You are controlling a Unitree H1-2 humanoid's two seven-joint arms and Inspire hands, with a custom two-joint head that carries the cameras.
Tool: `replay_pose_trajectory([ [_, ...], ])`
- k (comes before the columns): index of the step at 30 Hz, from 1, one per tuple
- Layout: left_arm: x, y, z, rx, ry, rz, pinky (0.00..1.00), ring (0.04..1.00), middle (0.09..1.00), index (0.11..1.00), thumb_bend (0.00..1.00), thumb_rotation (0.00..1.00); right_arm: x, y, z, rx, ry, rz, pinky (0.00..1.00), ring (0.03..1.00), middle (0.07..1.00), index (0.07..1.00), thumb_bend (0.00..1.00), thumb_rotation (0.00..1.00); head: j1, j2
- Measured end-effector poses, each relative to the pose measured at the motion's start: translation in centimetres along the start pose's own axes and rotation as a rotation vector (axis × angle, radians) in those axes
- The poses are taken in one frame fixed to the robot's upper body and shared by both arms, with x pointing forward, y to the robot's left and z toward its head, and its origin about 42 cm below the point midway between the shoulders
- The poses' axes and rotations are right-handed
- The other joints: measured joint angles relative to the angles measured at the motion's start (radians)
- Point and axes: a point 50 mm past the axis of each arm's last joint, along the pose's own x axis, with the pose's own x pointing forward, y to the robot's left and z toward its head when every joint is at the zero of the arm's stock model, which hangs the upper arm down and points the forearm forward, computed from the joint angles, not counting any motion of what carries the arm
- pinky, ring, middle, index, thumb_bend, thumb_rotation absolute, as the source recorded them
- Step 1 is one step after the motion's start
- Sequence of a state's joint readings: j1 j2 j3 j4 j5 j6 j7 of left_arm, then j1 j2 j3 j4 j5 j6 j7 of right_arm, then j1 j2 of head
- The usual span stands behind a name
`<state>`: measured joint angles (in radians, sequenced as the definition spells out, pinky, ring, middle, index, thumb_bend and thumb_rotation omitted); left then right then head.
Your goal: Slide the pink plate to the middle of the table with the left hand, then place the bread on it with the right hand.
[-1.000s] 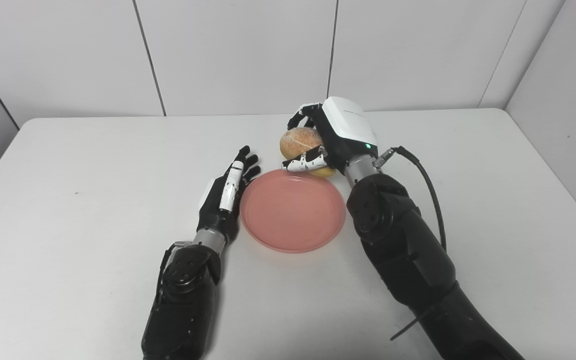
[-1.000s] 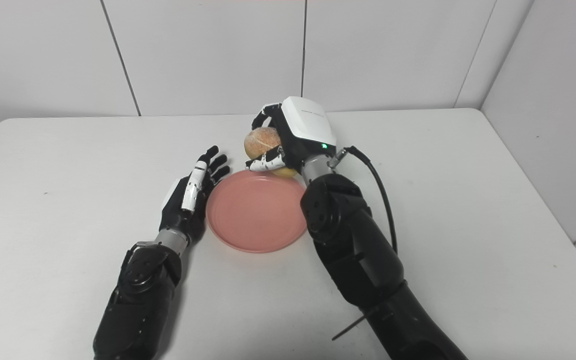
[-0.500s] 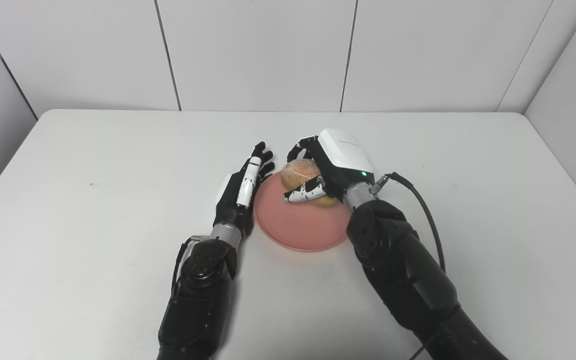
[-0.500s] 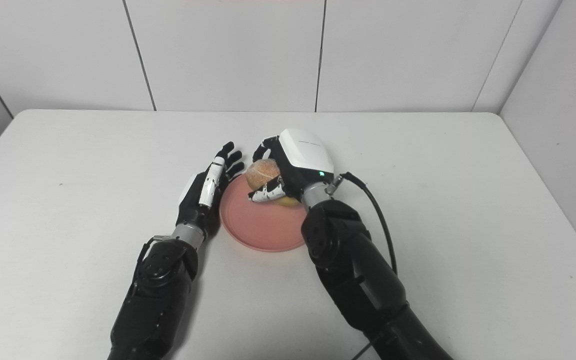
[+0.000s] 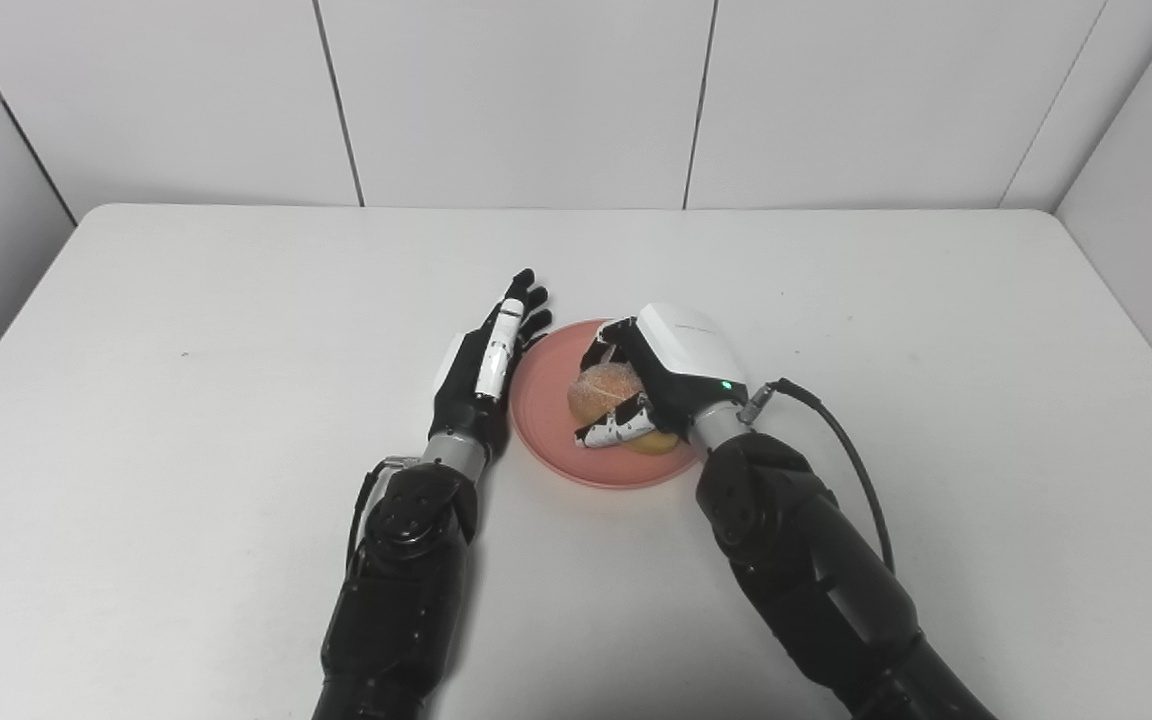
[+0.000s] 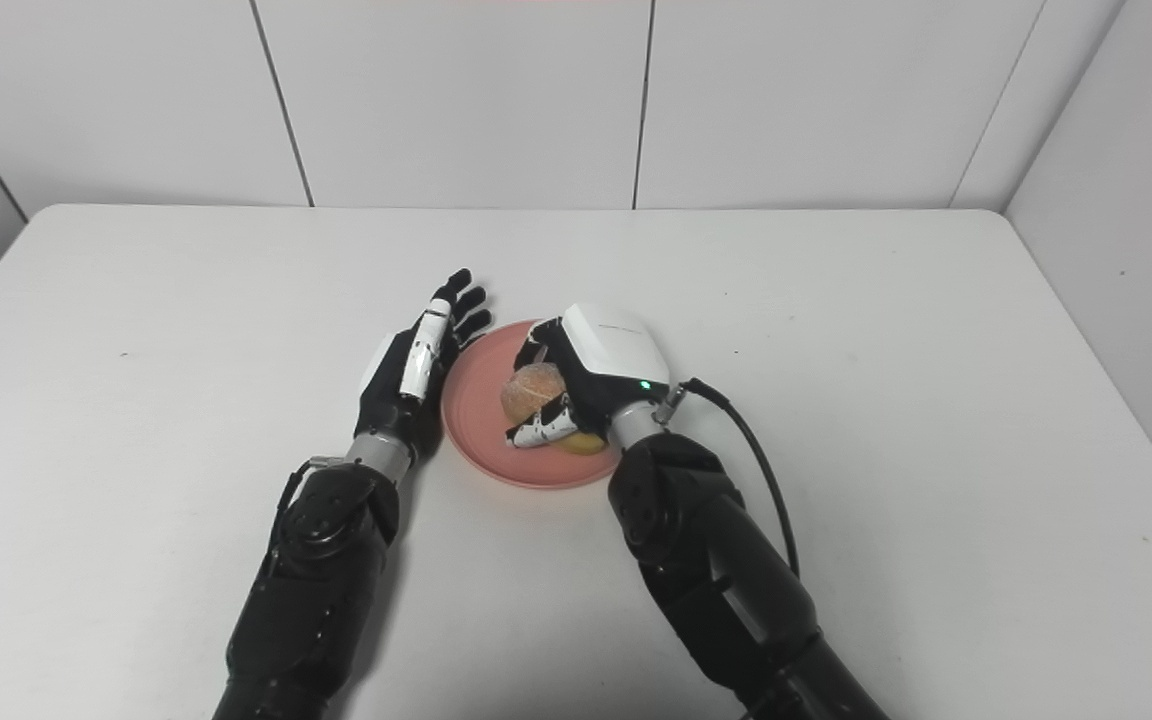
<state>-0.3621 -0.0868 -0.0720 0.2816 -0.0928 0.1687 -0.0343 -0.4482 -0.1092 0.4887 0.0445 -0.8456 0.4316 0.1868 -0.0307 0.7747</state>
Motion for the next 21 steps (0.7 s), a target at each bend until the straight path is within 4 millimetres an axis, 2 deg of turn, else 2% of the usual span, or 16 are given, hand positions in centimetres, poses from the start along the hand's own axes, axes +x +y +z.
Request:
replay_pose_trajectory([
  [4, -0.04, -0.02, 0.05, -0.001, 0.001, 0.005, 0.91, 0.933, 0.943, 0.929, 0.32, 1.00, 0.01, 0.28, 0.14, -0.026, -0.009, -0.014, 0.24, 0.331, 0.415, 0.534, 0.52, 0.00, 0.000, 0.000],
  [7, -0.06, -0.04, 0.08, -0.002, 0.002, 0.005, 0.91, 0.931, 0.943, 0.929, 0.32, 1.00, 0.00, 0.39, 0.26, -0.038, -0.011, -0.019, 0.21, 0.297, 0.463, 0.497, 0.53, 0.00, 0.003, 0.003],
  [11, -0.06, -0.04, 0.07, -0.002, 0.002, 0.005, 0.89, 0.926, 0.942, 0.930, 0.33, 1.00, 0.01, 0.43, 0.28, -0.041, -0.011, -0.024, 0.20, 0.287, 0.475, 0.487, 0.53, 0.00, 0.000, 0.002],
  [14, -0.06, -0.03, 0.07, -0.002, 0.002, 0.005, 0.89, 0.923, 0.938, 0.929, 0.32, 1.00, 0.04, 0.45, 0.27, -0.038, -0.011, -0.025, 0.24, 0.330, 0.428, 0.524, 0.52, 0.00, 0.002, 0.002],
  [19, -0.06, -0.05, 0.06, 0.006, 0.003, 0.007, 0.89, 0.921, 0.932, 0.925, 0.33, 1.00, 0.08, 0.51, 0.17, -0.034, -0.015, -0.033, 0.34, 0.450, 0.445, 0.542, 0.52, 0.01, 0.005, 0.002],
  [20, -0.06, -0.07, 0.06, 0.009, 0.003, 0.008, 0.89, 0.921, 0.930, 0.923, 0.33, 1.00, 0.09, 0.52, 0.15, -0.034, -0.018, -0.035, 0.36, 0.476, 0.519, 0.519, 0.52, 0.08, 0.002, 0.002],
  [21, -0.06, -0.09, 0.06, 0.012, 0.003, 0.009, 0.89, 0.923, 0.931, 0.923, 0.32, 1.00, 0.09, 0.53, 0.15, -0.035, -0.020, -0.035, 0.39, 0.515, 0.586, 0.610, 0.64, 0.15, 0.002, 0.002],
])
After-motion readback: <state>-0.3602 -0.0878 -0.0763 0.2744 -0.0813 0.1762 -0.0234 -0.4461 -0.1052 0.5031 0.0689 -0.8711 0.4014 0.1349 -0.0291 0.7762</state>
